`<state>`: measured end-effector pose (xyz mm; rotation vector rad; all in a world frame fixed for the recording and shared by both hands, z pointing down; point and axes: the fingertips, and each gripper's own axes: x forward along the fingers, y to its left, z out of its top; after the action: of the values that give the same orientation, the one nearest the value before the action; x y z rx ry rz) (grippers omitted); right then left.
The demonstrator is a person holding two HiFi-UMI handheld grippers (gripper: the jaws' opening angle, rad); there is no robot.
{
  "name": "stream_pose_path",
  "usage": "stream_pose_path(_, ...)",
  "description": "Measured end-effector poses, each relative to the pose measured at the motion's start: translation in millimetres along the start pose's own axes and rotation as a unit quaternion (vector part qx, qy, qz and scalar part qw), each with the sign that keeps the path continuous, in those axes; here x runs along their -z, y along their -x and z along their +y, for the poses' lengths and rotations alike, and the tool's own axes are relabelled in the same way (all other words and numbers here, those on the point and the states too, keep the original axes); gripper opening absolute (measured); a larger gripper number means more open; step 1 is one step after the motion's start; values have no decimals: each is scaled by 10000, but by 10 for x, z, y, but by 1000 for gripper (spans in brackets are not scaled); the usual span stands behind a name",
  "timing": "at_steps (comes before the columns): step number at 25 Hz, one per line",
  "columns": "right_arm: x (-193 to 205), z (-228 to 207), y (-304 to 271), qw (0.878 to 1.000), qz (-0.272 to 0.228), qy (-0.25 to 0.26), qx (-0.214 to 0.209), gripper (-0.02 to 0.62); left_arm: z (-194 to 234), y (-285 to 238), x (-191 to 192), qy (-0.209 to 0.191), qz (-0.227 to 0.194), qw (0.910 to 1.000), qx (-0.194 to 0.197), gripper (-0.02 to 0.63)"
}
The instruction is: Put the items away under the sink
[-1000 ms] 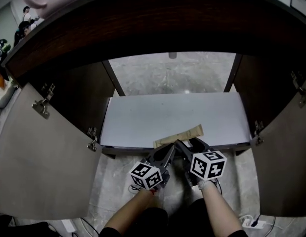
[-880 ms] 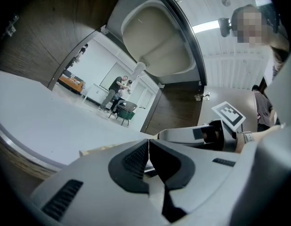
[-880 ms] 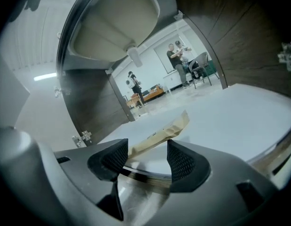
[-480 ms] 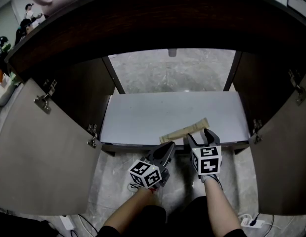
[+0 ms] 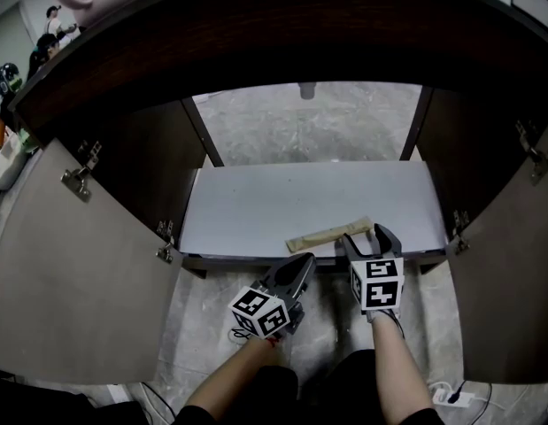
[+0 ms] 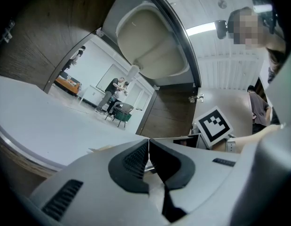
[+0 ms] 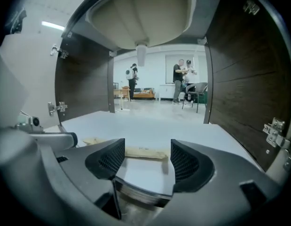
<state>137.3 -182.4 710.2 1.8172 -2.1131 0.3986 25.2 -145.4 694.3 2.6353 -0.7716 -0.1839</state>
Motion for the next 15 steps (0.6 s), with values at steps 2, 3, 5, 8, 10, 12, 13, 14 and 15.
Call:
stream_pose_path(2, -70, 103, 32, 9994, -203, -57, -262, 279, 3, 2, -11, -15, -23, 10000, -25, 11)
stream_pose_path(3, -104, 166, 53, 9986, -310, -101, -417, 278, 6, 6, -23, -40, -38, 10000, -52, 11)
stream_pose_path(5, -171, 313, 107, 9959, -519, -121, -732, 278, 8, 25, -63, -156, -86, 9997, -138, 11)
stream_pose_path(8, -258, 547, 193, 9916, -747, 144, -1049, 249, 1, 59, -153, -392, -159, 9987, -277, 11)
stream_pose_path(10, -323, 696, 254, 9880, -887, 401, -1202, 120, -19, 78, -222, -539, -195, 9978, -322, 11)
stream_pose_path(12, -381, 850, 316, 9829, -1000, 668, -1397, 58, -52, 104, -307, -716, -240, 9966, -336, 11)
stream_pose_path(13, -417, 920, 348, 9802, -1068, 753, -1490, 51, -65, 120, -356, -800, -266, 9959, -343, 11)
stream_pose_path(14, -464, 977, 384, 9779, -1147, 770, -1570, 47, -74, 137, -407, -867, -296, 9951, -359, 11)
stream_pose_path(15, -519, 1024, 425, 9761, -1231, 725, -1638, 44, -82, 154, -456, -918, -329, 9945, -385, 9)
